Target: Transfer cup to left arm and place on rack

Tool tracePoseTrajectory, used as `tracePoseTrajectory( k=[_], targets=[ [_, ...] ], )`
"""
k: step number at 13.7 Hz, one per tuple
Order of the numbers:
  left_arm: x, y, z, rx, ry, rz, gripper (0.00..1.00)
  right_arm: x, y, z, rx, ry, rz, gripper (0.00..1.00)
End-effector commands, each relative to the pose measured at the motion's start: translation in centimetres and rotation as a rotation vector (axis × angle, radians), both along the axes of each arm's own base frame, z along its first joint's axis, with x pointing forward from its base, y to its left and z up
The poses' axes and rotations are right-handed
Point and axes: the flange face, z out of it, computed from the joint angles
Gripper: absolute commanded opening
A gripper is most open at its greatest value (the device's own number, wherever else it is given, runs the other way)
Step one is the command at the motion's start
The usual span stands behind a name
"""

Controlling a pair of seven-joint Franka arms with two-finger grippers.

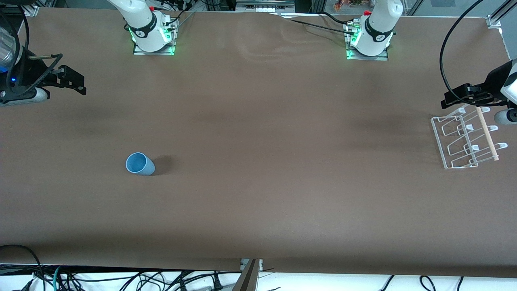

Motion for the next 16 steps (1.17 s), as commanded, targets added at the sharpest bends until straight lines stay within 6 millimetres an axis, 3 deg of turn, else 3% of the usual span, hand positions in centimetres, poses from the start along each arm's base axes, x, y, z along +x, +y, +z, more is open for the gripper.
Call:
tracePoseTrajectory(
  k=[1, 16],
  targets=[
    [0.16, 0.07, 0.38, -0.001, -0.008, 0.012, 1.0, -0.22, 0.38, 1.2, -0.014, -0.029, 0.014, 1.0],
    [0.2, -0.02, 0.3, 0.0, -0.006, 0.012, 1.0, 0.29, -0.04, 1.08, -0.009, -0.04, 0.005, 1.0]
  ],
)
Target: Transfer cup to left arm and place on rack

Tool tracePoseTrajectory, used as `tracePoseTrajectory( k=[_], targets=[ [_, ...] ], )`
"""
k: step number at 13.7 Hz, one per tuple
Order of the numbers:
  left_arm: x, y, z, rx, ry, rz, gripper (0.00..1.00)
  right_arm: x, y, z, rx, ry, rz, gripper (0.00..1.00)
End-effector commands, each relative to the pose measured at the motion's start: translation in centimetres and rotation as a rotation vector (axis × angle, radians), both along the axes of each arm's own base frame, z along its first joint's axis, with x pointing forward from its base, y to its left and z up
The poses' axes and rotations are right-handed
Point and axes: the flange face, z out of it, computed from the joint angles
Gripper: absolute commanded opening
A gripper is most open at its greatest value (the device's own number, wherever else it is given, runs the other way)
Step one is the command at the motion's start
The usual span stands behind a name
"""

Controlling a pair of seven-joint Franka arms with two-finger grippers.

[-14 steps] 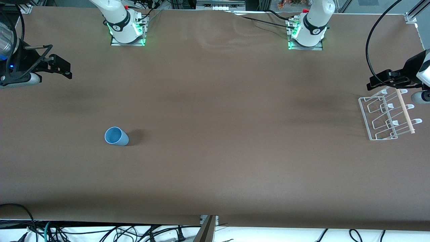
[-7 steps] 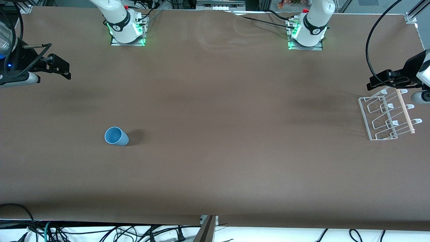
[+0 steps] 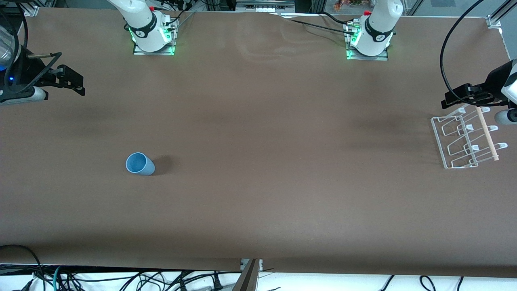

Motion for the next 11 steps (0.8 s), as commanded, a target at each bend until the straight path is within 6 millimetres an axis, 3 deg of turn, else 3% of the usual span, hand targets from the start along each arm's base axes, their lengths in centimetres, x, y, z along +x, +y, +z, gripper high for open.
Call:
tracePoseTrajectory(
  k=[1, 11],
  targets=[
    [0.2, -0.37, 0.23, 0.0, -0.005, 0.005, 1.0, 0.04, 0.03, 0.53, -0.004, -0.014, -0.005, 1.0],
    [-0.19, 0.34, -0.04, -0.001, 0.012, 0.019, 1.0, 0.44, -0.21, -0.13, -0.006, -0.005, -0.01, 1.0]
  ],
)
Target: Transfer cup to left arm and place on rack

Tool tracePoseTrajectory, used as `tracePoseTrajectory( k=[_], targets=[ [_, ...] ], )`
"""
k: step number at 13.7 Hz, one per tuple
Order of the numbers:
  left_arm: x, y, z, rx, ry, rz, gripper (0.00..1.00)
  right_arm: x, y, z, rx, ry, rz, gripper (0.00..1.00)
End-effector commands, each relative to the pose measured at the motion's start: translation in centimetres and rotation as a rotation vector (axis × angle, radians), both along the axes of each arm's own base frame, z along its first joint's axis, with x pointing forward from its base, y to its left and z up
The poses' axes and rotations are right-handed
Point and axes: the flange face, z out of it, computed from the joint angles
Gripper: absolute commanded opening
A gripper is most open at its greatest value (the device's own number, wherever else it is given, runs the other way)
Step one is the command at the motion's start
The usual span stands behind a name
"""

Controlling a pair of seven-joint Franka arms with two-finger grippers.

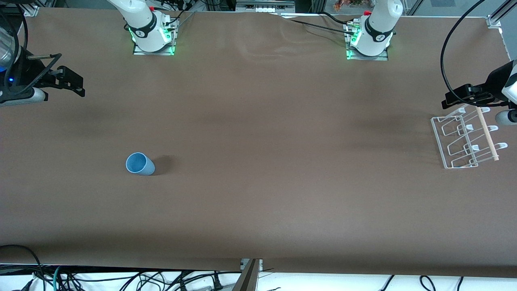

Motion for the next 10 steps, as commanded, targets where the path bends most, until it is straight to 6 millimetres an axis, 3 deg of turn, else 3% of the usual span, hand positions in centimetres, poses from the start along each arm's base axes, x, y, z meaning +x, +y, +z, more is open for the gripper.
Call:
tracePoseTrajectory(
  k=[1, 7, 10],
  targets=[
    [-0.2, 0.1, 0.1, -0.002, 0.008, 0.015, 1.0, 0.5, -0.5, -0.2, -0.008, -0.001, -0.015, 1.0],
    [-0.4, 0.0, 0.4, -0.002, 0.002, 0.014, 1.0, 1.7, -1.3, -2.0, -0.02, 0.004, -0.028, 1.0],
    [-0.6, 0.0, 0.5, -0.004, 0.002, 0.013, 1.0, 2.0, -2.9, -3.0, -0.012, 0.033, -0.049, 1.0]
  ],
)
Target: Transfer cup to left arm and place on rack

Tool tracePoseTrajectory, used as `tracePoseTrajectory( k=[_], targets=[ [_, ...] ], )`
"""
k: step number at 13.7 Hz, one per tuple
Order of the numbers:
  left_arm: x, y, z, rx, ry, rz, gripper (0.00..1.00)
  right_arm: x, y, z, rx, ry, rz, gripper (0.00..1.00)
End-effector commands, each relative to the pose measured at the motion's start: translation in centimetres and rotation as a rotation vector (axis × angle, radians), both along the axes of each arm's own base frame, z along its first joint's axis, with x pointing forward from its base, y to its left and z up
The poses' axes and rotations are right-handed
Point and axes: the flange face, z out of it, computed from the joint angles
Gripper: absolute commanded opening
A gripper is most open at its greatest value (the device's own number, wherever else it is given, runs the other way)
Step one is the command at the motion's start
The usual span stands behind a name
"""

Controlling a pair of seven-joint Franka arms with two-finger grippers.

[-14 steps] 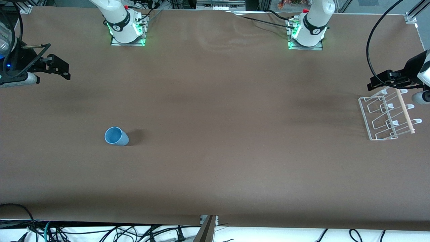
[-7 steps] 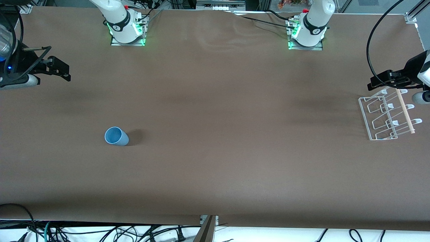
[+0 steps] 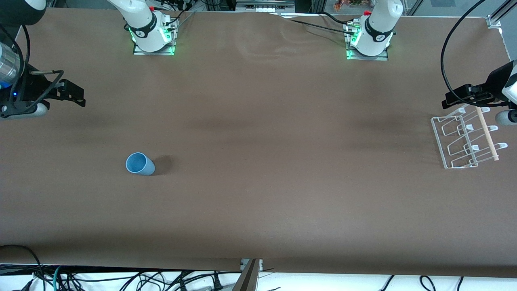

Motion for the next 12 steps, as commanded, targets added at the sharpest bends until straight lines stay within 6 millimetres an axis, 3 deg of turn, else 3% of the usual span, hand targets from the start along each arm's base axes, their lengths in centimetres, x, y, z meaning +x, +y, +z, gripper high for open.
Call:
tracePoseTrajectory(
  k=[1, 8, 9, 12],
  targets=[
    [-0.6, -0.1, 0.5, -0.004, 0.002, 0.012, 1.0, 0.1, -1.5, 0.0, 0.001, 0.008, -0.023, 1.0],
    [-0.6, 0.0, 0.3, -0.006, 0.007, 0.003, 1.0, 0.4, -1.6, -0.7, 0.003, 0.019, -0.026, 1.0],
    [-0.6, 0.0, 0.2, -0.006, 0.011, 0.002, 1.0, 0.7, -1.4, -1.5, 0.005, 0.028, -0.024, 1.0],
    [-0.6, -0.2, 0.2, -0.006, 0.011, -0.001, 1.0, 3.6, -1.3, -7.3, 0.003, 0.078, -0.019, 1.0]
  ],
)
